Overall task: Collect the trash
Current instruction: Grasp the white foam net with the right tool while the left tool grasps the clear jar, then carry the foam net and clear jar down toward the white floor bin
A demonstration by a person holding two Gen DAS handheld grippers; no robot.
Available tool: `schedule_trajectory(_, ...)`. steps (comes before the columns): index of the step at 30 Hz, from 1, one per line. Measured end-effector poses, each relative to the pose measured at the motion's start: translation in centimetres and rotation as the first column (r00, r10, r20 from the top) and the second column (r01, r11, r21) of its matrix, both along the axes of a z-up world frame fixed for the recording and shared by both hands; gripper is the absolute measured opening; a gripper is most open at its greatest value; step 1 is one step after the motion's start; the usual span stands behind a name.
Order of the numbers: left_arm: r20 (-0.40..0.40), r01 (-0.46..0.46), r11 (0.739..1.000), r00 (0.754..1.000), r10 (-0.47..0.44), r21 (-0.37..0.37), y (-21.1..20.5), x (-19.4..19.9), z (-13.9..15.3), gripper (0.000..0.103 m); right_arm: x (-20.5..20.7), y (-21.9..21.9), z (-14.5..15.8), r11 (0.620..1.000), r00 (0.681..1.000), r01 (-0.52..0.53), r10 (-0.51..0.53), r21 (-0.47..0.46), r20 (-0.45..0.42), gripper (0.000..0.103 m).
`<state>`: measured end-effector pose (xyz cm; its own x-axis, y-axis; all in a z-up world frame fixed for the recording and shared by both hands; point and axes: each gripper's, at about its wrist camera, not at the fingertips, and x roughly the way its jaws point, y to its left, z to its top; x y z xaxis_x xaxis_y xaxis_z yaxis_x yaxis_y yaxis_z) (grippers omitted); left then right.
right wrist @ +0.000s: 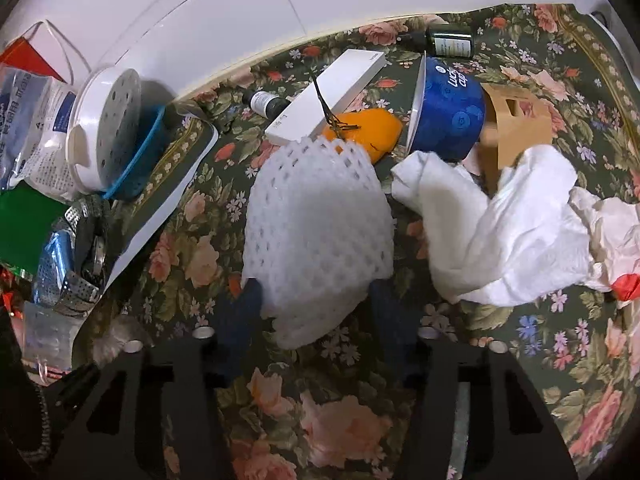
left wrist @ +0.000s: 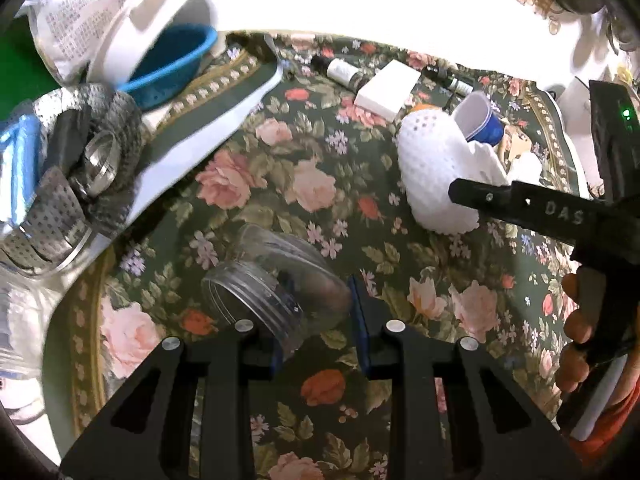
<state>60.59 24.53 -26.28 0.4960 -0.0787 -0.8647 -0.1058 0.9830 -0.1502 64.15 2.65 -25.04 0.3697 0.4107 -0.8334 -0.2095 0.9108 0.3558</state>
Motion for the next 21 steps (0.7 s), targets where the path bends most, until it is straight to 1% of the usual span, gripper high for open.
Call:
schedule_trajectory(1, 0.007, 0.002, 1.000, 1.000, -0.002, 0.010, -0.1, -0.1, 0.3, 0.028, -0.1, -0.1, 0.1, 1.000, 1.000, -0.003, 0.003, 0.005, 0.012, 0.035)
schedule_trajectory(2, 0.013, 0.003, 1.000, 1.000, -0.003, 0.019, -0.3, -0.2, 0.6, 0.028, -0.2, -0.1, 0.2, 1.000, 1.000, -0.009, 0.009, 0.006, 0.018, 0.033)
schedule_trajectory(3, 0.019, 0.003, 1.000, 1.000, -0.003, 0.027, -0.5, -0.3, 0.9, 0.028, -0.3, -0.1, 0.3, 1.000, 1.000, -0.018, 0.018, 0.003, 0.021, 0.020)
schedule_trajectory(5, 0.031, 0.001, 1.000, 1.000, -0.002, 0.031, -0.9, -0.7, 1.5, 0.028, -0.5, -0.3, 0.6, 0.999, 0.999, -0.040, 0.040, 0.014, 0.021, 0.015)
schedule_trajectory(6, 0.036, -0.001, 0.999, 0.999, 0.000, 0.032, -1.2, -0.8, 1.8, 0.028, -0.8, -0.5, 0.7, 0.999, 0.999, -0.047, 0.047, 0.014, 0.026, 0.010)
schedule_trajectory(9, 0.057, -0.007, 0.999, 0.998, 0.005, 0.032, -2.2, -1.6, 2.9, 0.028, -1.8, -1.2, 1.4, 0.997, 0.997, -0.071, 0.070, 0.027, 0.037, 0.008)
schedule_trajectory(15, 0.112, -0.024, 0.999, 0.994, 0.019, 0.039, -5.4, -3.7, 5.4, 0.028, -5.2, -3.5, 4.3, 0.994, 0.986, -0.111, 0.112, -0.011, 0.128, 0.008)
schedule_trajectory(21, 0.179, -0.047, 0.998, 0.983, 0.038, 0.045, -10.0, -7.4, 8.1, 0.028, -9.5, -8.4, 6.8, 0.993, 0.974, -0.122, 0.122, -0.012, 0.190, 0.008)
